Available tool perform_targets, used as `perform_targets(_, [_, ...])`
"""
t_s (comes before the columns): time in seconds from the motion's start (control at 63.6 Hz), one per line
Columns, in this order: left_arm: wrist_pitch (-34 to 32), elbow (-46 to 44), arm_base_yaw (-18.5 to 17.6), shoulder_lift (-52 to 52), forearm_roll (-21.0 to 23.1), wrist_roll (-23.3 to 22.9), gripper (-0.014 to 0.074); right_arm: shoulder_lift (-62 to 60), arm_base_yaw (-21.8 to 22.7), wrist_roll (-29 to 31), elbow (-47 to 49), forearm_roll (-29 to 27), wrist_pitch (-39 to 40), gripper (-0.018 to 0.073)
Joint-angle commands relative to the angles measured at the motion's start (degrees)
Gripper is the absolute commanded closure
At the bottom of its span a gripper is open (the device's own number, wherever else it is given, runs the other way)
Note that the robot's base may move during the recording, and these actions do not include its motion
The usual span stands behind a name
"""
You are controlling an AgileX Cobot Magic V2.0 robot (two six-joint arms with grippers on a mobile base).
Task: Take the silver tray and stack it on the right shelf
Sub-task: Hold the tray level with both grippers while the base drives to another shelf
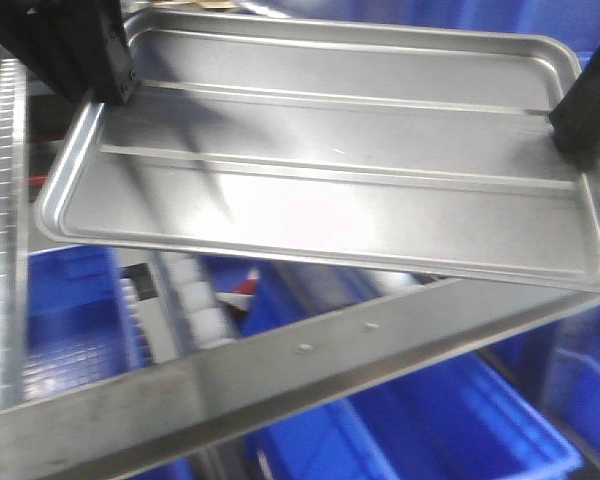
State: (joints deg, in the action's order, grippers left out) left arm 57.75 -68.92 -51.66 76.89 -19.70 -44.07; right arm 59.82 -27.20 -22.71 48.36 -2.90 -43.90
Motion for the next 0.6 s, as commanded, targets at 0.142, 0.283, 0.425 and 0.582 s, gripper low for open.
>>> perform_targets(0.142, [1.9,-1.8,-0.1,-1.7,-4.6,0.2,0.0689,-1.0,0.2,1.0,1.4,2.9,0.9,0.0501])
perform_targets(0.283, [1.9,-1.8,-0.1,-1.7,-4.6,0.2,0.0689,-1.0,0.2,1.0,1.4,2.9,0.9,0.0501])
perform_targets(0.425, [1.9,-1.8,-0.1,-1.7,-4.6,0.2,0.0689,-1.0,0.2,1.0,1.4,2.9,0.9,0.0501])
perform_targets(0.582, [1.9,-1.8,-0.1,-1.7,-4.6,0.2,0.0689,-1.0,0.2,1.0,1.4,2.9,0.9,0.0501])
